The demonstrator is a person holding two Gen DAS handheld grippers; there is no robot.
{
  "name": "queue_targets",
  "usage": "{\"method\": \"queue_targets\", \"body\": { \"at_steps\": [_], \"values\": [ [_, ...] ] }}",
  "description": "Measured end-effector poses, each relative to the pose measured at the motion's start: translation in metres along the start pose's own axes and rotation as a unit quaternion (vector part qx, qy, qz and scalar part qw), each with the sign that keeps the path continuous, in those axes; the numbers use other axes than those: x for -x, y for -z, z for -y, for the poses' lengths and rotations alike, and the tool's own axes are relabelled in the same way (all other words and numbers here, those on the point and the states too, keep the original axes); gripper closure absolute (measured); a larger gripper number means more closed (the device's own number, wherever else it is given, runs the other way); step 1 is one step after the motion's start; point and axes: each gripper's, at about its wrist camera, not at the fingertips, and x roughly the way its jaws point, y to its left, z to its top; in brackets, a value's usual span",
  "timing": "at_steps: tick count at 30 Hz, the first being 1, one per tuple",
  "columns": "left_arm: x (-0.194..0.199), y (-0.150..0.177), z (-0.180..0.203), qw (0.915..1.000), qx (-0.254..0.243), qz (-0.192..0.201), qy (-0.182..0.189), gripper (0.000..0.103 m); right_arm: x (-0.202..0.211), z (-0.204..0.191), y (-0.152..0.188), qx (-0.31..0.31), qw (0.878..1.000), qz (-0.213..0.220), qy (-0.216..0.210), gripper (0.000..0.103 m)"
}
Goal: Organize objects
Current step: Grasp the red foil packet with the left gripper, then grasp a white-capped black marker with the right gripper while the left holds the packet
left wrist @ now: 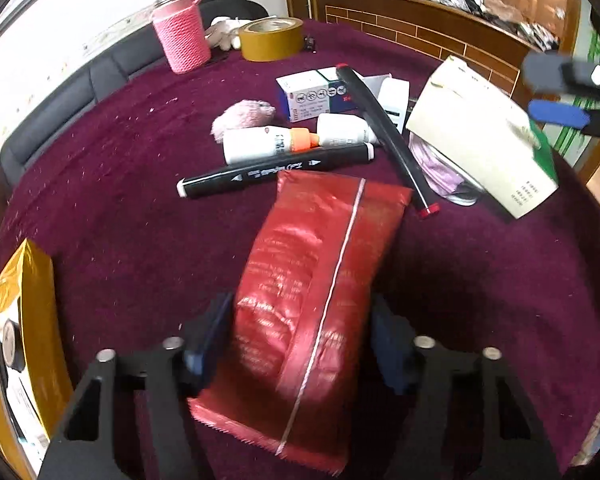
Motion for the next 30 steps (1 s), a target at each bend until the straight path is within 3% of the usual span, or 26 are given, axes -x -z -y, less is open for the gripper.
{"method": "queue_targets", "body": {
  "at_steps": [2,6,9,13,15,17,18,20,22,23,26,30],
  "values": [
    [0.010,0.005,-0.007,0.9997,0.019,0.004,0.011,0.054,-0.005,-0.004,0.000,0.015,1.000,-0.009,0.013,0.000],
    [0.034,0.026,-0.019,0.9980,0.052,0.023,0.028,0.054,-0.018,-0.013,0.001,0.062,0.996,-0.029,0.055,0.000],
    [0.065,0.053,-0.033,0.9944,0.086,0.048,0.038,0.055,-0.014,-0.020,-0.003,0.076,0.994,-0.020,0.073,0.000],
    [0.104,0.080,-0.057,0.9858,0.136,0.087,0.047,0.054,-0.004,-0.048,-0.014,0.100,0.994,0.007,0.049,0.000],
    [0.123,0.093,-0.068,0.9808,0.155,0.110,0.043,0.054,-0.019,-0.074,-0.017,0.137,0.990,-0.018,0.026,0.000],
    [0.140,0.104,-0.078,0.9764,0.170,0.128,0.034,0.054,-0.050,-0.098,-0.017,0.171,0.982,-0.074,0.005,0.000],
    [0.148,0.110,-0.083,0.9745,0.178,0.134,0.029,0.054,-0.073,-0.112,-0.015,0.198,0.975,-0.097,0.015,0.000],
    [0.158,0.119,-0.090,0.9720,0.188,0.139,0.021,0.054,-0.098,-0.132,-0.014,0.245,0.963,-0.104,0.048,0.010],
    [0.167,0.130,-0.099,0.9698,0.198,0.142,0.013,0.054,-0.123,-0.139,-0.017,0.236,0.960,-0.150,0.030,0.041],
    [0.171,0.135,-0.104,0.9683,0.204,0.145,0.009,0.054,-0.133,-0.141,-0.019,0.227,0.958,-0.172,0.020,0.043],
    [0.180,0.150,-0.119,0.9641,0.219,0.151,-0.008,0.054,-0.140,-0.152,-0.019,0.242,0.953,-0.181,0.007,0.044],
    [0.185,0.167,-0.137,0.9576,0.241,0.157,-0.020,0.054,-0.163,-0.152,-0.018,0.253,0.941,-0.221,0.041,0.049]
  ]
}}
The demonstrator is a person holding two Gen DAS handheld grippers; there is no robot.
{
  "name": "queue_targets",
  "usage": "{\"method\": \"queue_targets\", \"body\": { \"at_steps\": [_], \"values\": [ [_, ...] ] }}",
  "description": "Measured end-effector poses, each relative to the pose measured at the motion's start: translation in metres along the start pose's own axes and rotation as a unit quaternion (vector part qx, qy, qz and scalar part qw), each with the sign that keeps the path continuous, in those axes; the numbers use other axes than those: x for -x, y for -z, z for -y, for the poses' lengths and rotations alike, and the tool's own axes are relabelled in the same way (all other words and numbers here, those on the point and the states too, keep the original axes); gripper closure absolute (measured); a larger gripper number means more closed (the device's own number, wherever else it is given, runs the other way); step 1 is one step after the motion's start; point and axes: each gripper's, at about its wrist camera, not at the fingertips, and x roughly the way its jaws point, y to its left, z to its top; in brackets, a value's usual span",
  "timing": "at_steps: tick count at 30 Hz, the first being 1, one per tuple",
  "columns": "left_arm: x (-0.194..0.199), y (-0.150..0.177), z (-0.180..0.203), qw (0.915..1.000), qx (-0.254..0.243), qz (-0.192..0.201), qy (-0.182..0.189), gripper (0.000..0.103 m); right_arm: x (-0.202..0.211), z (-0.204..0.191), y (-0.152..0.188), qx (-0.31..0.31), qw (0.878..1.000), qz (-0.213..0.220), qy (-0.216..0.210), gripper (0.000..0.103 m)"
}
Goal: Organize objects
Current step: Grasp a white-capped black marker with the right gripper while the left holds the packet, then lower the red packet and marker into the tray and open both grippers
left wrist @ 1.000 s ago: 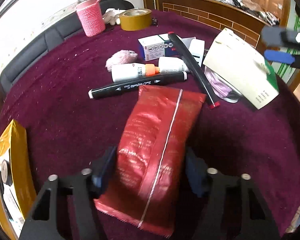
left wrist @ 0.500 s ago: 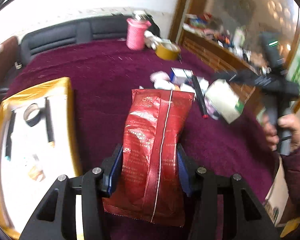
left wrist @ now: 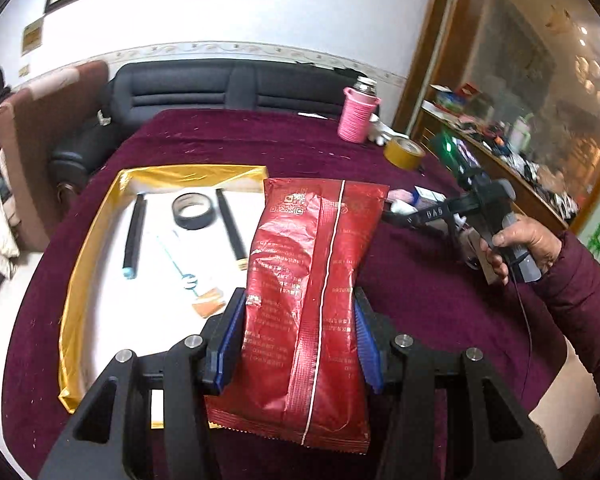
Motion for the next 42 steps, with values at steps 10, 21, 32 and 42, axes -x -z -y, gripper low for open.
{"method": "queue_targets", "body": {
  "at_steps": [10,21,32,42],
  "values": [
    [0.005,0.019,-0.045,0.9986,0.052,-0.002,-0.012,0.054,-0.016,0.003,-0.003,0.018,0.998,-0.007,0.063,0.086],
    [0.023,0.021,-0.066,0.9955,0.075,0.011,-0.056,0.054,0.040,-0.009,0.048,-0.059,0.994,0.081,-0.049,0.087],
    [-0.004,0.014,-0.093,0.9881,0.074,-0.043,-0.127,0.054,0.088,-0.105,0.029,-0.035,0.964,0.117,-0.237,0.086],
    [-0.054,-0.006,-0.125,0.9799,0.099,-0.092,-0.147,0.054,0.020,-0.216,-0.006,-0.012,0.968,0.042,-0.249,0.086]
  ]
}}
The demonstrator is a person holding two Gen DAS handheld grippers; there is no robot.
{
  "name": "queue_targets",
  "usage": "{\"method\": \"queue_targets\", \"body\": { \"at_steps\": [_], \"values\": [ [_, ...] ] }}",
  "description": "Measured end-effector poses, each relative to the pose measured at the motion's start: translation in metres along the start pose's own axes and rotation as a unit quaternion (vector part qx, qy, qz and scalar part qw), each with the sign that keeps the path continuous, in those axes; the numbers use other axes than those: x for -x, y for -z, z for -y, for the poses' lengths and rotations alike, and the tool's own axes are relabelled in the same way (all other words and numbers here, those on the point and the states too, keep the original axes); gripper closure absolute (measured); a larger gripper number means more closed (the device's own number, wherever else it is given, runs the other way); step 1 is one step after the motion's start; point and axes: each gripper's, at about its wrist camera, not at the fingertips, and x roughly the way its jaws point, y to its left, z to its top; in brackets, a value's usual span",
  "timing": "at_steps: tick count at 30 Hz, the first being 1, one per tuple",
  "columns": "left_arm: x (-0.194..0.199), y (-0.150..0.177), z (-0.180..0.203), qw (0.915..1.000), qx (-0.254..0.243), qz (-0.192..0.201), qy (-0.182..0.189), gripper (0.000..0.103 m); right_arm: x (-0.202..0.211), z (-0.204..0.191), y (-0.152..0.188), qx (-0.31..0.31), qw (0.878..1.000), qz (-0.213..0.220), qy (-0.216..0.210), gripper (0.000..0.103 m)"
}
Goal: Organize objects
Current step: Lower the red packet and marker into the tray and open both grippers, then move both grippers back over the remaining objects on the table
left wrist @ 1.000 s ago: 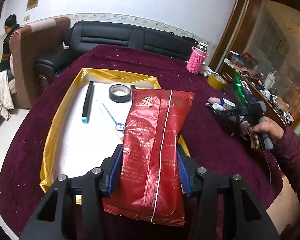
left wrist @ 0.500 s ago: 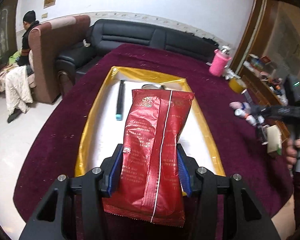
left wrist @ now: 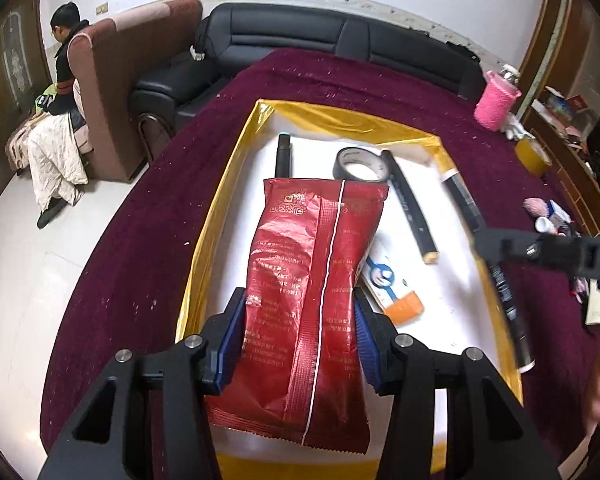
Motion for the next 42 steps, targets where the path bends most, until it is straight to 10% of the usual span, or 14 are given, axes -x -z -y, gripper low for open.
{"method": "queue_targets", "body": {
  "at_steps": [21,29,34,42],
  "values": [
    [-0.013,0.005,-0.008,0.9999,-0.002,-0.003,-0.009,0.052,-0.068,0.011,-0.026,-0.014,0.997,-0.038,0.066,0.086],
    [0.002,0.008,-0.016,0.9992,0.025,0.013,0.028,0.036,-0.067,0.004,-0.023,0.002,0.995,-0.028,0.095,0.084],
    [0.045,0.010,-0.012,0.9966,0.026,0.077,0.015,0.015,-0.034,-0.005,-0.015,0.018,0.995,0.011,0.097,0.030],
    [0.112,0.016,0.018,0.9837,0.024,0.176,0.029,0.000,0.046,-0.027,0.025,0.093,0.965,0.129,0.207,0.008]
  ]
}}
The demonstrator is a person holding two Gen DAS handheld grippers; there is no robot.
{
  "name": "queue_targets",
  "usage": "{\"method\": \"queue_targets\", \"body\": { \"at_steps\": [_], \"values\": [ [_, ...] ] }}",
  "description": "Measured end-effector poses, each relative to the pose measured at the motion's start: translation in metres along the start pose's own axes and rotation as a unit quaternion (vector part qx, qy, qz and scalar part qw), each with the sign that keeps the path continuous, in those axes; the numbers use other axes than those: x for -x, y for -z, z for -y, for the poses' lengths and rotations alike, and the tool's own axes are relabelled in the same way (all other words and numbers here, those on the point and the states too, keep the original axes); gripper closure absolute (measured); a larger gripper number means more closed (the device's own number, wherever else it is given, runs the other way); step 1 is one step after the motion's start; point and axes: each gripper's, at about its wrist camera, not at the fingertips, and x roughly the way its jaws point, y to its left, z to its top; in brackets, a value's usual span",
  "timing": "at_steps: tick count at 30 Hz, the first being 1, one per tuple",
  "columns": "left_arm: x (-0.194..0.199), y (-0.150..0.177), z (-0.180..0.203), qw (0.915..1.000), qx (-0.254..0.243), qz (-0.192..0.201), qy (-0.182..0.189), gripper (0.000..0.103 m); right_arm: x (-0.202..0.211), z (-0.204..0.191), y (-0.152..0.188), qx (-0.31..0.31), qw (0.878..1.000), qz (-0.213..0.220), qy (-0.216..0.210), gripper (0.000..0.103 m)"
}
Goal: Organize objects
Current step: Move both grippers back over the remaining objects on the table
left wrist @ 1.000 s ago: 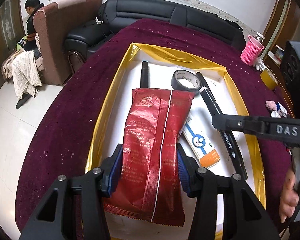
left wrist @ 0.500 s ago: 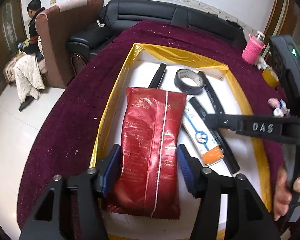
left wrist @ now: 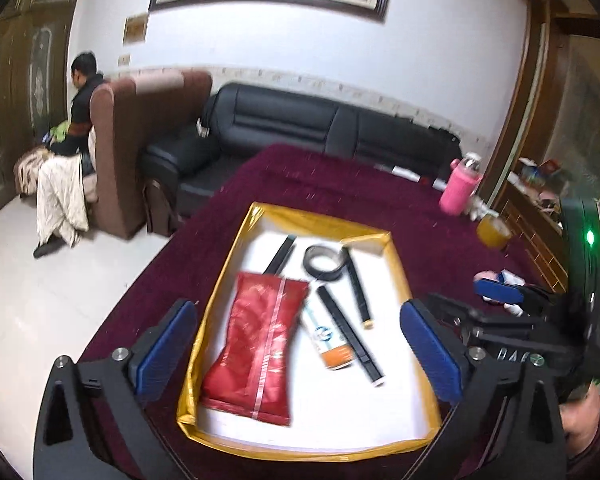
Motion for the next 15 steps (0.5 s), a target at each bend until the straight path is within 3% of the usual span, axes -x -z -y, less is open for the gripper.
{"method": "queue_targets", "body": {
  "at_steps": [4,15],
  "values": [
    [0.011,-0.006,0.038,0.9993,-0.020,0.006,0.029,0.000,0.034,0.016,0.010,0.025,0.996,0.047,0.077,0.003],
    [-0.033,-0.014,0.170,0.9889,-0.127,-0.043,0.063,0.000,0.093,0.110,0.043,-0.004,0.984,0.069,0.165,0.001]
  ]
}}
